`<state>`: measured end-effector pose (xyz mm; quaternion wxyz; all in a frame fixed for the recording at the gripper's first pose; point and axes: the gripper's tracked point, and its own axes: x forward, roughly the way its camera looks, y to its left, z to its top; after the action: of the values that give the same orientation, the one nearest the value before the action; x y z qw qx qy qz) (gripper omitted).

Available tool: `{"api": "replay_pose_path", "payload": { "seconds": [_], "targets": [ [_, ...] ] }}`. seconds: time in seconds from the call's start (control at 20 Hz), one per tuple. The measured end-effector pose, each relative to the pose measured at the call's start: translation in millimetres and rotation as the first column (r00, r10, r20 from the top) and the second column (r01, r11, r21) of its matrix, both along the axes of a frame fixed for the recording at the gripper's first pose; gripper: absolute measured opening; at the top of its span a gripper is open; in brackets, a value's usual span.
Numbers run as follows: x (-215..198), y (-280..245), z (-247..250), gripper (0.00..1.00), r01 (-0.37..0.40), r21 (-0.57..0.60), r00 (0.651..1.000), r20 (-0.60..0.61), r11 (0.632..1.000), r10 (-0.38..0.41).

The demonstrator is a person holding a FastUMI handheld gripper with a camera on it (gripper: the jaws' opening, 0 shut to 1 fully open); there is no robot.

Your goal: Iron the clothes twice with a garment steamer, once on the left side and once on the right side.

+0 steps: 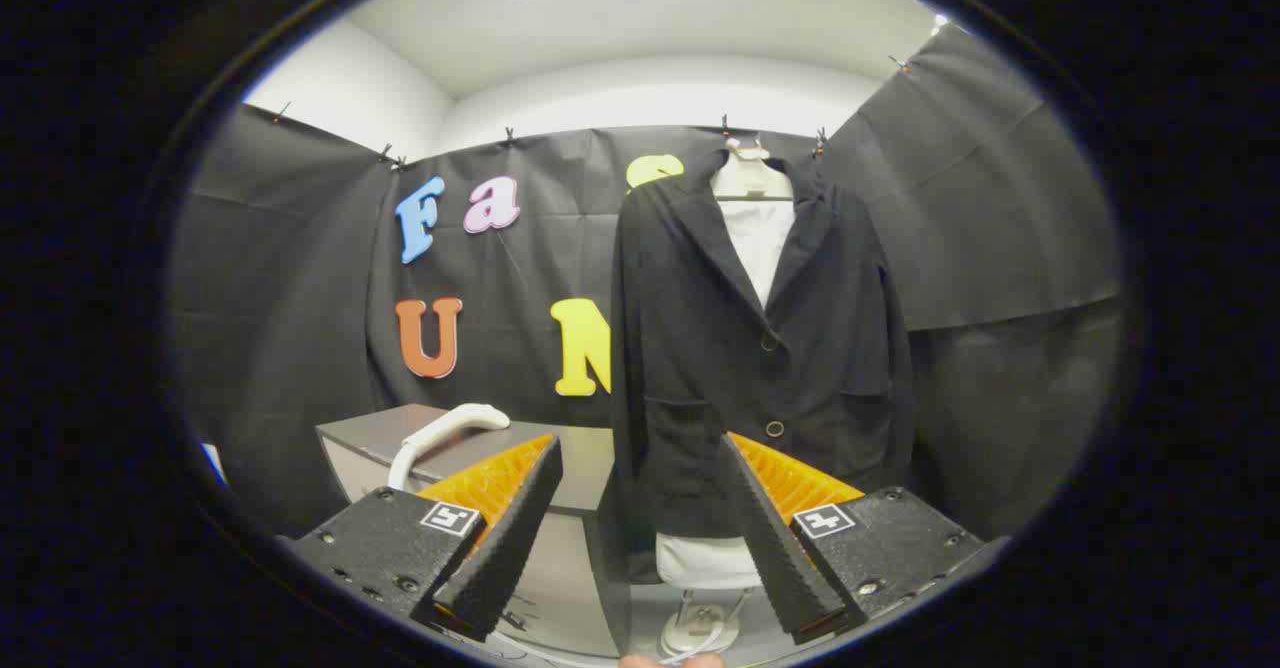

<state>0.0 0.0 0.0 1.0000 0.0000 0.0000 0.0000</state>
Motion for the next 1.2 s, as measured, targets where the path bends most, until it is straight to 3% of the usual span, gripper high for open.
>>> {"api": "replay_pose_path", "payload": {
  "seconds": [0.4,0.65,1.2],
  "targets": [
    [-8,-12,-12,0.99,-0.002,-0.071,0.998,-0.068,0.997,-0.003],
    [-8,0,-13,0.99,-0.016,-0.039,0.996,-0.087,0.999,0.012],
    [36,145,-15,0.99,-0.161,0.046,0.966,-0.196,0.986,0.167]
  ]
}}
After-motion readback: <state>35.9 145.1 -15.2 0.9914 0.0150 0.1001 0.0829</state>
